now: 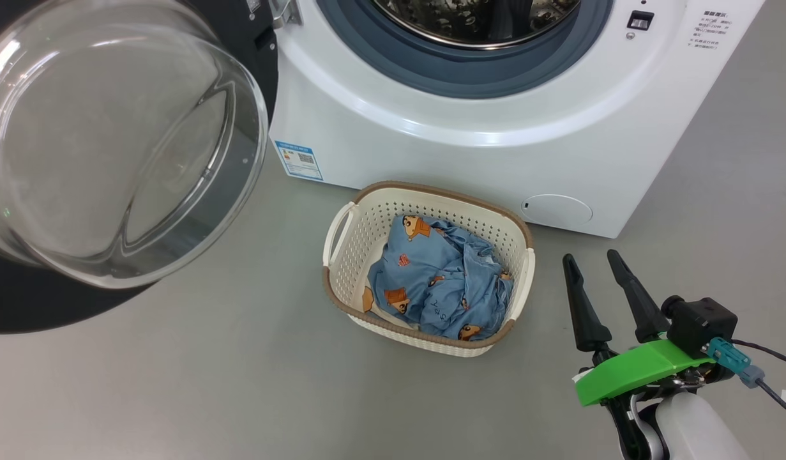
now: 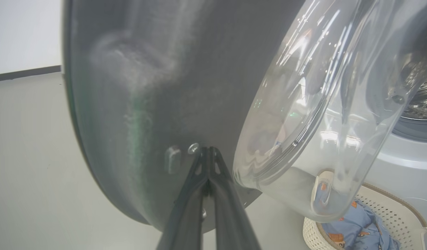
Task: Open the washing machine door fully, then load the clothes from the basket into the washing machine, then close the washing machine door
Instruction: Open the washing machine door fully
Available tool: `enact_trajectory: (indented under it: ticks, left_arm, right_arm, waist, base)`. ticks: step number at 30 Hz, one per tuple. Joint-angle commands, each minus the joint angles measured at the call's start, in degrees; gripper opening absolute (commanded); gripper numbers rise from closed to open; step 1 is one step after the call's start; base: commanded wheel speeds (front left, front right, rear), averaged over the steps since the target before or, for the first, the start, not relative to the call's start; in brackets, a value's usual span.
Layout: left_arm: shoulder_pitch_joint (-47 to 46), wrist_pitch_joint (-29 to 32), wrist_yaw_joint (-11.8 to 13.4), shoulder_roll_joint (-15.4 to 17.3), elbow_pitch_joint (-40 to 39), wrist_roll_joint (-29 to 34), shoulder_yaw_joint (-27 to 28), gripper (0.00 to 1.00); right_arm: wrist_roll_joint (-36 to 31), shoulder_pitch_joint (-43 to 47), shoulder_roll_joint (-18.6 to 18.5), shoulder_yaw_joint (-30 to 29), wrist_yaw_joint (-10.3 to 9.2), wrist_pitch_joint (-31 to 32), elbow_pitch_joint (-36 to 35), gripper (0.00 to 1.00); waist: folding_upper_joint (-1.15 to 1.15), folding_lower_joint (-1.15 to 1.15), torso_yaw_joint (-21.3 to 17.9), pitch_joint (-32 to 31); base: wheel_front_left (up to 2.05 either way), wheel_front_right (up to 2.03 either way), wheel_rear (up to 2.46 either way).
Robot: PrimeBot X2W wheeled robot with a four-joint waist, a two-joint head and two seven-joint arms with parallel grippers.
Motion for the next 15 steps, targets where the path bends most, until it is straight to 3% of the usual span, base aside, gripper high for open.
enact_trajectory:
  ticks: [1, 15]
  left_arm:
    - [-2.8, -0.9, 0.1, 4.8, 0.0, -0.7, 1.8, 0.00]
    - [-1.7, -3.0, 0.1, 4.4, -0.5, -5.3, -5.0, 0.00]
  right_arm:
    - [0.7, -1.2, 0.0, 1.3, 0.32, -0.7, -1.1, 1.00]
    - [1.0, -0.3, 0.0, 0.8, 0.32, -0.7, -0.6, 1.00]
  waist:
    - [0.00, 0.00, 0.0, -0.1]
    - [0.00, 0.00, 0.2, -2.3]
  base:
    - [0.00, 0.00, 0.00]
    - [0.00, 0.00, 0.00]
